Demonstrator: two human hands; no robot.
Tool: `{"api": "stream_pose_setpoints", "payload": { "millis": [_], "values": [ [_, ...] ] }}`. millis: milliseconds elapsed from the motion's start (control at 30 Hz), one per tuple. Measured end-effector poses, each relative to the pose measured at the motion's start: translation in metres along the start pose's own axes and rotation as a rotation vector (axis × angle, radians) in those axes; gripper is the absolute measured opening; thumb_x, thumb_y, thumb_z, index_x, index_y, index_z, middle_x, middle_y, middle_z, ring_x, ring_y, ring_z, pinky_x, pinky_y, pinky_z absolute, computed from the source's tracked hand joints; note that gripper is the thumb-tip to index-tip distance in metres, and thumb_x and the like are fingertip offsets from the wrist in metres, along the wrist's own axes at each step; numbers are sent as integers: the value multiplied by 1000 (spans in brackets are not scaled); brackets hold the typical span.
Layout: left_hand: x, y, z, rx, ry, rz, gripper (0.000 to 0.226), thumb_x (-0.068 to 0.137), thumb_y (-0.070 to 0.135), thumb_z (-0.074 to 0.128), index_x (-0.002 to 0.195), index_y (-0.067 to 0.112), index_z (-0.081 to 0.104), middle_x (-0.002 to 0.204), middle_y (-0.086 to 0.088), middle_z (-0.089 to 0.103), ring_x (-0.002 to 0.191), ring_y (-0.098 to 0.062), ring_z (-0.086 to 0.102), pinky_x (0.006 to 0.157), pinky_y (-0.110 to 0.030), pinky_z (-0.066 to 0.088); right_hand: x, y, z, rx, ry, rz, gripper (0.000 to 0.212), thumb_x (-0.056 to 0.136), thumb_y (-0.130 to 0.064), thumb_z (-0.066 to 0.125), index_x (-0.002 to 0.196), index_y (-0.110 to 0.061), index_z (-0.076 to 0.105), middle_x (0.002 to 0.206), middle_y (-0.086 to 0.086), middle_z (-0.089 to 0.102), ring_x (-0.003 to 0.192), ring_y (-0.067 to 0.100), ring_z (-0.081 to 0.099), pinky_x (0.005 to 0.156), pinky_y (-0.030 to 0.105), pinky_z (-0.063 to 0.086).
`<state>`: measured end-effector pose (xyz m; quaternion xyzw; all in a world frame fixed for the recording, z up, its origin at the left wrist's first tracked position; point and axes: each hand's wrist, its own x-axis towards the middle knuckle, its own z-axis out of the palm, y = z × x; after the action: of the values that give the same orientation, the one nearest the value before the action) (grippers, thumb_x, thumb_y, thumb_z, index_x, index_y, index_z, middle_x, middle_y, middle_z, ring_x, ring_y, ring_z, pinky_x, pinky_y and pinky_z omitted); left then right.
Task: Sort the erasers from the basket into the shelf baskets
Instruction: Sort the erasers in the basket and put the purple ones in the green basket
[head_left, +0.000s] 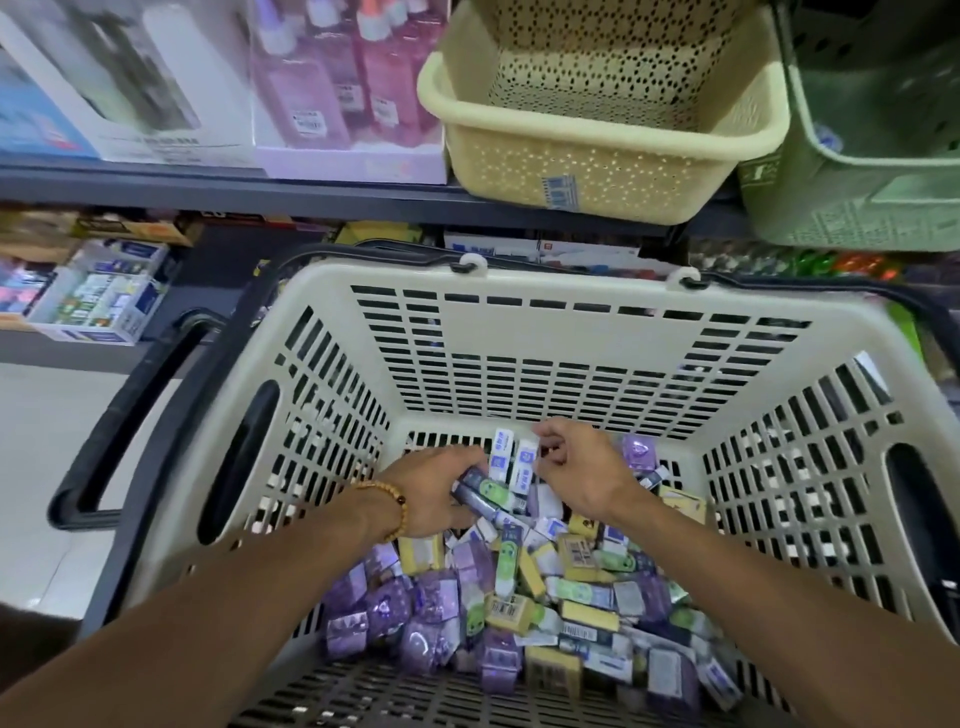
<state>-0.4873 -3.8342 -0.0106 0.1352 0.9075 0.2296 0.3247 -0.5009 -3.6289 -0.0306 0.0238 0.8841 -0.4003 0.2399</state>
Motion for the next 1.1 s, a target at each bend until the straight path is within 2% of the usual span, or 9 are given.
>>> {"api": "stream_pose_setpoints", "payload": {
  "millis": [167,267,467,567,633,800,967,1033,1100],
  "values": [
    [5,-6,1,-59,-30,-26,48,80,27,76,123,31,54,103,9,57,98,-15,58,77,-19,39,-15,-9,0,-377,-160,-152,53,83,-49,69,129,-30,50,116,-3,47,104,17,52,88,36,47],
    [7,-10,1,-203,8,-54,48,83,16,74,128,22,57,113,1,62,103,-16,60,91,-22,47,-19,-11,-2,-550,-250,-261,38,88,-34,67,122,-27,50,105,-5,48,103,18,51,79,31,40],
    [13,-16,-1,-393,135,-76,38,84,6,72,120,9,60,81,13,54,61,6,47,50,0,37,-29,-25,-38,-634,-488,-144,2,86,-20,66,87,-22,65,93,-7,65,90,13,60,79,28,50],
    [17,-16,-2,-441,171,-86,40,83,4,73,120,10,60,87,6,59,64,2,51,51,0,39,-41,-30,-46,-690,-675,-48,31,87,-41,67,80,-12,73,76,-1,71,76,18,66,80,35,57],
    [20,-17,-2,-474,174,-75,39,82,3,73,117,14,61,89,2,62,71,-7,57,57,-2,41,-36,-35,-45,-660,-484,-111,31,90,-44,62,77,-17,69,75,-3,69,77,16,65,82,36,56],
    [21,-11,-8,-488,136,14,28,79,-1,74,105,7,68,81,5,59,63,5,56,57,-4,41,-9,-47,-12,-530,-178,-233,34,94,-25,57,128,-22,56,124,6,55,114,25,54,97,37,45],
    [22,-9,-6,-418,173,-27,14,87,12,69,100,7,68,92,-3,56,76,-9,54,62,-8,43,-7,-31,6,-401,10,-213,7,95,-21,60,90,-17,64,91,2,55,82,21,57,75,33,48],
    [22,-13,-9,-406,196,-95,21,90,15,66,110,12,65,102,-3,56,70,-7,52,55,-3,41,-9,-18,-2,-411,99,-80,25,92,-33,65,73,-18,56,78,0,54,67,16,54,65,29,46],
    [23,-17,-13,-416,206,-148,25,89,16,67,113,13,60,110,-4,56,84,-13,58,74,-18,53,-10,-9,-8,-420,128,55,31,87,-38,71,73,-16,56,71,1,59,64,18,57,62,30,51]
  ]
}}
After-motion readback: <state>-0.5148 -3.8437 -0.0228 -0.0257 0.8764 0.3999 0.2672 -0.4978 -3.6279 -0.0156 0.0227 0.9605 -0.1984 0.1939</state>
